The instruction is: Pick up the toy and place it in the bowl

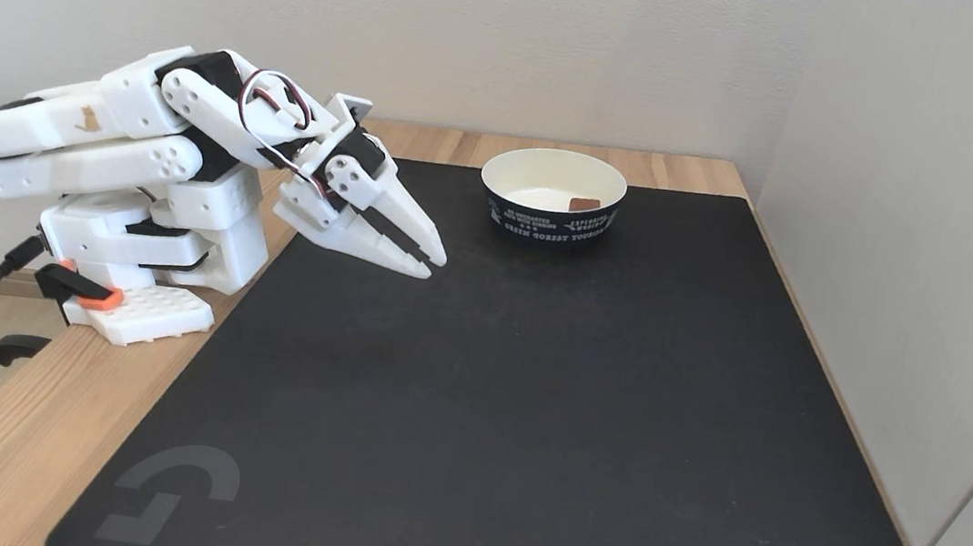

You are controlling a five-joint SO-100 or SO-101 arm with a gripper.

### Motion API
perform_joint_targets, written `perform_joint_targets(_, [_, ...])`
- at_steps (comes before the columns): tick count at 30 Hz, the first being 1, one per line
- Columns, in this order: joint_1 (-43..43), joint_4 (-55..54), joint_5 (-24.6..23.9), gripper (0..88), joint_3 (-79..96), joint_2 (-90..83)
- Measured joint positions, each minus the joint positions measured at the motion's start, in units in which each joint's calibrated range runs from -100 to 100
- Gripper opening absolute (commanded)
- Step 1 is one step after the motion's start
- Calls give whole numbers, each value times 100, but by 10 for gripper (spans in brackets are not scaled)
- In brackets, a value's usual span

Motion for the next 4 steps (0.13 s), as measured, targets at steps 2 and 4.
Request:
perform_joint_targets(2, [-8,0,0,21,0,0])
perform_joint_targets(4, [-8,0,0,21,0,0])
